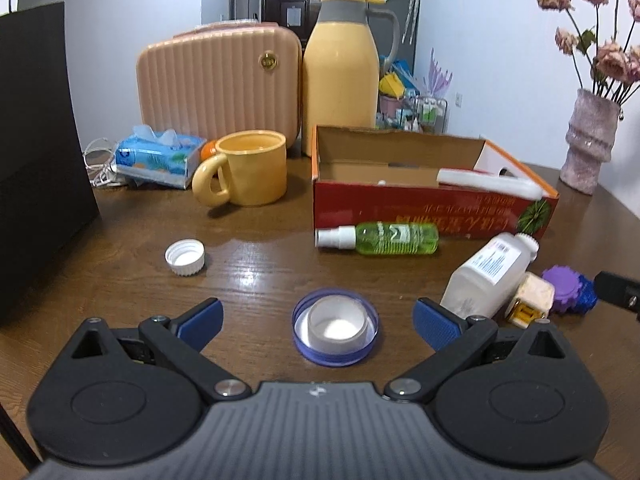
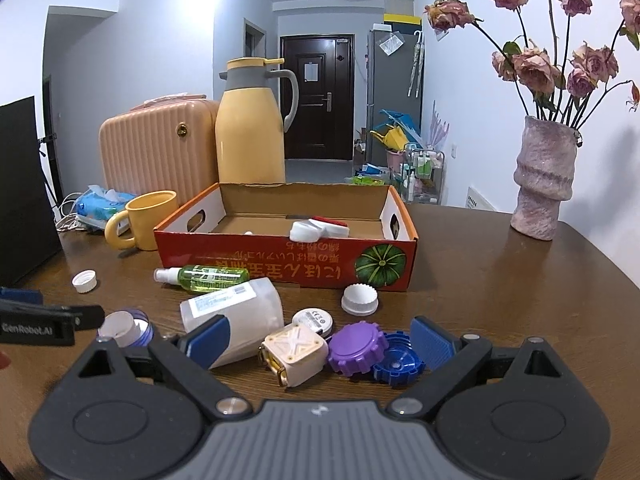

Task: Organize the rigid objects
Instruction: 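Withdraw both grippers from the box toward the blue jar and white bottle, then grasp the jar's clear lid with the left gripper while the right grasps the white bottle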

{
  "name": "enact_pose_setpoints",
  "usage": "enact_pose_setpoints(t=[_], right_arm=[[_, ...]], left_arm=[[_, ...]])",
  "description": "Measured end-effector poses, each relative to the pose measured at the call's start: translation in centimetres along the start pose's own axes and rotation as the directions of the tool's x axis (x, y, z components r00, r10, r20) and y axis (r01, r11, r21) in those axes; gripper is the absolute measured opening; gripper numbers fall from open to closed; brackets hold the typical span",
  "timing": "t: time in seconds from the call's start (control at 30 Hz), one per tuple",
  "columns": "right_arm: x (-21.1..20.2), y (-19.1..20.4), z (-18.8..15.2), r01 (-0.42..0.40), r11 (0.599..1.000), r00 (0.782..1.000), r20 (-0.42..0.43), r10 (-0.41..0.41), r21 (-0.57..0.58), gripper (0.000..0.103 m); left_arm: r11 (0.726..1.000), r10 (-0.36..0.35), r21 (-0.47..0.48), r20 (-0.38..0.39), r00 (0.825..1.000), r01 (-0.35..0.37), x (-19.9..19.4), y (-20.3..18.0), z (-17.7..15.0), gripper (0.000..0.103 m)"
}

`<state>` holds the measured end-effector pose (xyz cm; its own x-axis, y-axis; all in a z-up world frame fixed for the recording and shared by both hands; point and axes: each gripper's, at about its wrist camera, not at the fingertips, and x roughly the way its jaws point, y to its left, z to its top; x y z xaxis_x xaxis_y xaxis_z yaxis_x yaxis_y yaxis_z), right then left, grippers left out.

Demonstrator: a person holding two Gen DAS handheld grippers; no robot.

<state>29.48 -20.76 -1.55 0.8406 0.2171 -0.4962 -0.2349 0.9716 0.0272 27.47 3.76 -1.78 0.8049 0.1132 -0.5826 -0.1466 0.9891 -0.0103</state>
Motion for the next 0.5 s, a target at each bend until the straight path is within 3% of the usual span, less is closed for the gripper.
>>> enact_pose_setpoints(t=[0.17,0.37,0.5], right_arm=[[1.1,0.3,-0.3,-0.013,1.0,1.0,-0.006,0.013,-0.002,0.097],[2.4,0.5,-0.7,-0.028,1.0,1.0,-0.012,0.028,0.006,0.097],[3.2,0.4,-1.0,-0.041,0.999,0.999,-0.008,0.041,0.017,0.097]], left_arm=[[1.0,-0.002,0.03,-0.024,1.0,0.003,1.4,0.1,-0.5,0.1],[0.997,-0.042,0.068,-0.035,0.999,0.044,2.8,-0.1,-0.8,0.073],[0.994,-0.067,0.085,-0.054,0.996,0.071,3.8,-0.3,-0.8,0.068]])
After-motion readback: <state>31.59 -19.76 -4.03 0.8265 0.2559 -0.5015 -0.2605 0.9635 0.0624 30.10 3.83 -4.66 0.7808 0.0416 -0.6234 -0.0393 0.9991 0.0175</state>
